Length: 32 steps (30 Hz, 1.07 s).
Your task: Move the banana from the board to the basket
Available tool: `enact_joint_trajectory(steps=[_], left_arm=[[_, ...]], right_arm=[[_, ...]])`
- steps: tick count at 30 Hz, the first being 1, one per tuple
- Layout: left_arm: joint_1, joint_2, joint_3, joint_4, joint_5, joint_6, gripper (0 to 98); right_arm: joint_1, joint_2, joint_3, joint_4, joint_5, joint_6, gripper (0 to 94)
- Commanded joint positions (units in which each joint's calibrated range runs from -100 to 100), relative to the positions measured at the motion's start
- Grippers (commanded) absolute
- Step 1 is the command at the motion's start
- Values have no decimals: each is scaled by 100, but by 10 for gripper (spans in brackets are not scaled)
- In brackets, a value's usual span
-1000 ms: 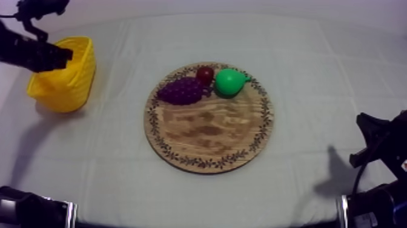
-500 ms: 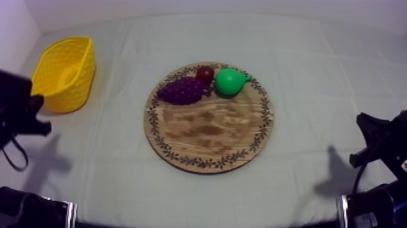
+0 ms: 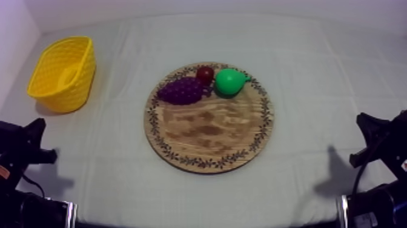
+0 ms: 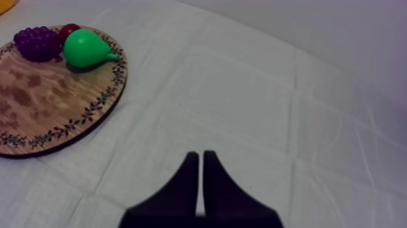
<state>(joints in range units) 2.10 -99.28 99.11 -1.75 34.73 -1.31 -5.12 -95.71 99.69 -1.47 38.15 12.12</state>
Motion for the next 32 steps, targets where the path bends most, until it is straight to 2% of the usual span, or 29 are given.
enact_joint_trajectory(steps=[1,3,6,32], left_arm=[[61,-43,7,-11,7,900,1],[98,-58,9,-15,9,1139,1],[122,-67,11,-17,11,1255,1],[134,-72,11,-18,12,1168,1]], right_arm=[[-1,-4,-3,-2,-1,-2,5],[-1,-4,-3,-2,-1,-3,5],[-1,-4,-3,-2,-1,-3,5],[-1,-4,-3,-2,-1,-3,5]])
